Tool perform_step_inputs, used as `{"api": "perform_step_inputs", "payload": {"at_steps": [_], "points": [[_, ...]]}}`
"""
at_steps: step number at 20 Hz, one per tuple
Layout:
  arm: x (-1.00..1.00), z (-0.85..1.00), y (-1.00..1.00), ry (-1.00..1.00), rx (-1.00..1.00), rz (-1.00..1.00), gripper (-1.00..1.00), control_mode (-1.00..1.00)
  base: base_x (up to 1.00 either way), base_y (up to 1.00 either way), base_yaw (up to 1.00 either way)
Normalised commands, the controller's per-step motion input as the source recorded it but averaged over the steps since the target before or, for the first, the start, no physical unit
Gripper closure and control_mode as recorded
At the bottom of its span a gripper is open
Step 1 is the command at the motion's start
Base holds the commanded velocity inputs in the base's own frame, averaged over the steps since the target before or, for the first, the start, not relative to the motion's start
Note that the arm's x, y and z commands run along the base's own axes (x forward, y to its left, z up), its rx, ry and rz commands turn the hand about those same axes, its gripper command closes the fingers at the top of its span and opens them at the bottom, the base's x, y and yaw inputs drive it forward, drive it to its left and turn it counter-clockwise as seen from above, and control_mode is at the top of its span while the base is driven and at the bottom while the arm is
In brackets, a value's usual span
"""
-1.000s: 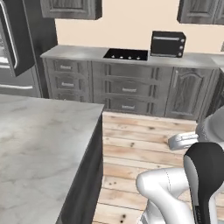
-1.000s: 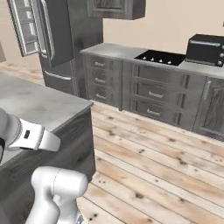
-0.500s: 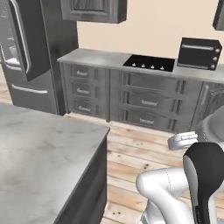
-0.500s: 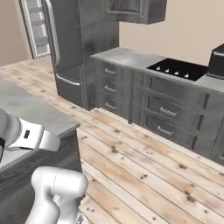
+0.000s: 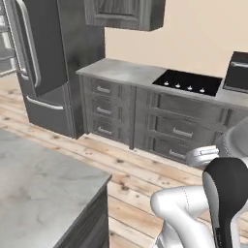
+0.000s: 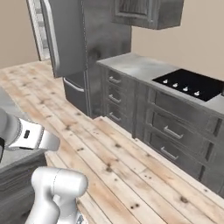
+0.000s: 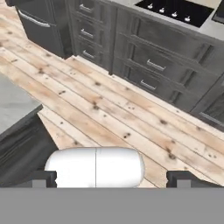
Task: Gather the carrot and potato from the fridge and place them on a tray on the dining counter. Then gather the fish and chicken drumstick from the fridge and place them on the other tray.
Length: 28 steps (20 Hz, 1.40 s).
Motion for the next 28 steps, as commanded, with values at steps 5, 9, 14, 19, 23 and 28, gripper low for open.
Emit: {"api": "perform_step_inputs", "payload": {"at_steps": [5, 9, 14, 19, 23, 28], "points": [[0.0, 0.0, 0.0, 0.0, 0.0, 0.0, -1.0, 1.0, 0.99, -0.43, 0.31], [0.0, 0.0, 0.0, 0.0, 0.0, 0.0, -1.0, 1.0, 1.0, -0.34, 0.32], [0.0, 0.0, 0.0, 0.0, 0.0, 0.0, -1.0, 1.0, 0.99, -0.16, 0.37], [0.0, 0.0, 0.0, 0.0, 0.0, 0.0, -1.0, 1.0, 0.8, -0.01, 0.41], [0.0, 0.0, 0.0, 0.0, 0.0, 0.0, -1.0, 1.0, 0.84, -0.1, 0.43], [0.0, 0.0, 0.0, 0.0, 0.0, 0.0, -1.0, 1.0, 0.78, -0.22, 0.46]]}}
